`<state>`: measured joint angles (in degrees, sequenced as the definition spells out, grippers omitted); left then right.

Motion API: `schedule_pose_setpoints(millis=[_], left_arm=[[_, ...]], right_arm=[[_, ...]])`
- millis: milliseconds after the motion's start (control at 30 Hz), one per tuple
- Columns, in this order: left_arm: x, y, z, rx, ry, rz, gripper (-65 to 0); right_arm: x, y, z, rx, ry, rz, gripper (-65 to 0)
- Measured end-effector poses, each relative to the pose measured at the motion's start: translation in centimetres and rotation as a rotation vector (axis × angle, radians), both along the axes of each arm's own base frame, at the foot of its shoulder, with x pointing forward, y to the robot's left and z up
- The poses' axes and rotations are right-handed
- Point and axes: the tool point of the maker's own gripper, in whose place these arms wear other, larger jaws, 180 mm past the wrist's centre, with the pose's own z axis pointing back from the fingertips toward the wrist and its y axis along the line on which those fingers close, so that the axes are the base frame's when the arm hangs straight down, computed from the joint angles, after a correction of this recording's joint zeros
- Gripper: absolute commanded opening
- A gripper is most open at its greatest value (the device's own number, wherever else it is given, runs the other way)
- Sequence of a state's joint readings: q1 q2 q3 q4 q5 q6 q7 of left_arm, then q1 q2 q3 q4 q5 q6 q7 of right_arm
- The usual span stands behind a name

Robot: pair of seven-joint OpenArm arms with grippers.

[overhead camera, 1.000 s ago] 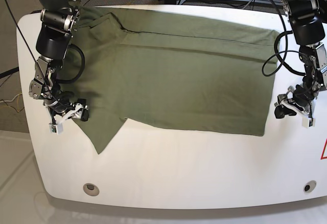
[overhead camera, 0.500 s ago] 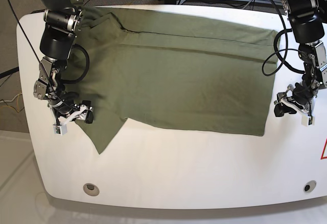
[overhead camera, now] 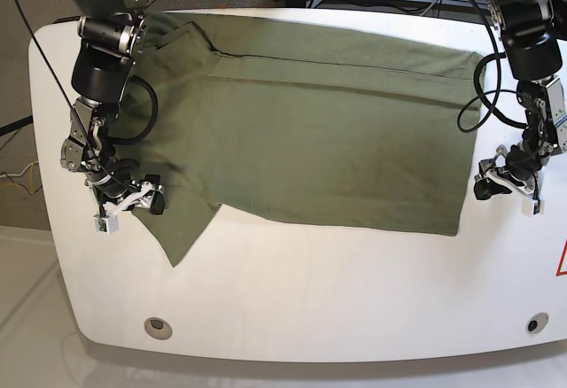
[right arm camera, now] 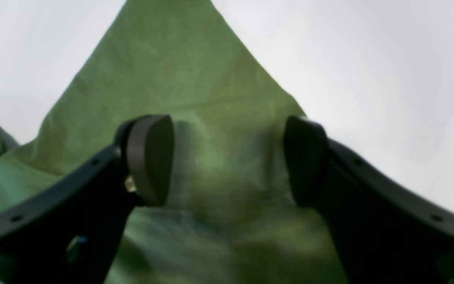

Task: Fold the T-shirt properly
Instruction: 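Position both grippers at the hem edge and close on it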

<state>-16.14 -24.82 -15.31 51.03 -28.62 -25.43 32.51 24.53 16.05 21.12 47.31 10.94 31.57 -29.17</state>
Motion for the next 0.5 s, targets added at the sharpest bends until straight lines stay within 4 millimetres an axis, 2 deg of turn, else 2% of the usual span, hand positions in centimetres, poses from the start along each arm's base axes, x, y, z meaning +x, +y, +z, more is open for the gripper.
schedule_pose_setpoints(millis=[267,500], left_arm=[[-0.1,-0.7,-0.9,-0.018,0.015,-0.001,-30.8],[0.4,-1.3,-0.9,-0.029,0.013,-0.001,-30.5]], right_arm=[[-0.1,0.0,-0.1,-0.002,0.005,0.003,-23.3],[-0.2,0.0,0.0,-0.003,0.004,0.008,-23.6]])
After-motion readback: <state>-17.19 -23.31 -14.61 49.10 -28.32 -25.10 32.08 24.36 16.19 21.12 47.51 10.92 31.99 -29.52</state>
